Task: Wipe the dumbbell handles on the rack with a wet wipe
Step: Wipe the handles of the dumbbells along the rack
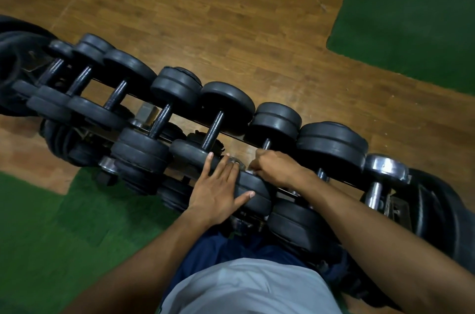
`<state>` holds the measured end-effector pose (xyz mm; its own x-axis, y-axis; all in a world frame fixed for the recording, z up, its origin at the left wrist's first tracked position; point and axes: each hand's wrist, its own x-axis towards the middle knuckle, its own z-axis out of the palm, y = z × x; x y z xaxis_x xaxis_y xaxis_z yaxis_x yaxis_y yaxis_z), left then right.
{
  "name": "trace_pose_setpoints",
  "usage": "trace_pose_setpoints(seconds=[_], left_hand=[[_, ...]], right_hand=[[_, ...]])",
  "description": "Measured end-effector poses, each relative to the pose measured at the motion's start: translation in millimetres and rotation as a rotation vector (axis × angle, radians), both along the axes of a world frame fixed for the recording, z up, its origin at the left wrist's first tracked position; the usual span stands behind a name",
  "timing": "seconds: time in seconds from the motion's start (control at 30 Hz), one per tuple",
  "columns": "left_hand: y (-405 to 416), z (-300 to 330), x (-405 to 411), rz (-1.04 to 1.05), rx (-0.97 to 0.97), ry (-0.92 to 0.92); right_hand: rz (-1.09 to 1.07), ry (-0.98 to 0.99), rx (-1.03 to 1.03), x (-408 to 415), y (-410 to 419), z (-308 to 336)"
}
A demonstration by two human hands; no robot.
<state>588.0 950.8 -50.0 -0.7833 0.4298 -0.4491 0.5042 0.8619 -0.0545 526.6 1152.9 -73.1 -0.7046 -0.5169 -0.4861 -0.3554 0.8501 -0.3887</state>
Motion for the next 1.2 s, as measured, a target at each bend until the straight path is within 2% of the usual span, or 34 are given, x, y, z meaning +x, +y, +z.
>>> trace_pose_setpoints(seconds=[0.23,0.47,0.63,0.7,0.8,0.9,1.0,1.1,1.2], left_hand=[[1,4,1,0.003,-0.004,-0.018],[1,2,1,0.006,0.012,-0.009],[0,2,1,0.011,0.019,-0.011],[0,2,1,0.012,0.025,-0.006],[1,1,1,0.021,0.034,0.002],[3,-1,1,0.034,0.049,0.005],[4,-2,1,0.037,0.055,0.011],[3,-2,2,0.037,0.047,0.01],[3,0,1,0.04,0.047,-0.003]], right_hand=[[-0.295,0.362,0.071,-4,10,-6],[-0.077,0.386,0.105,7,18,-13],[-0.282,0.42,0.113,5,19,-19],[-0.416,0.398,0.067,10,12,-21],[-0.737,0.27,-0.144,18,0,-23],[-1.047,0.015,-0.306,24,-6,-27],[-1.213,-0.23,-0.507,27,-10,-26],[-1.302,-0.175,-0.554,15,-8,-22],[-1.232,-0.076,-0.442,14,-9,-20]])
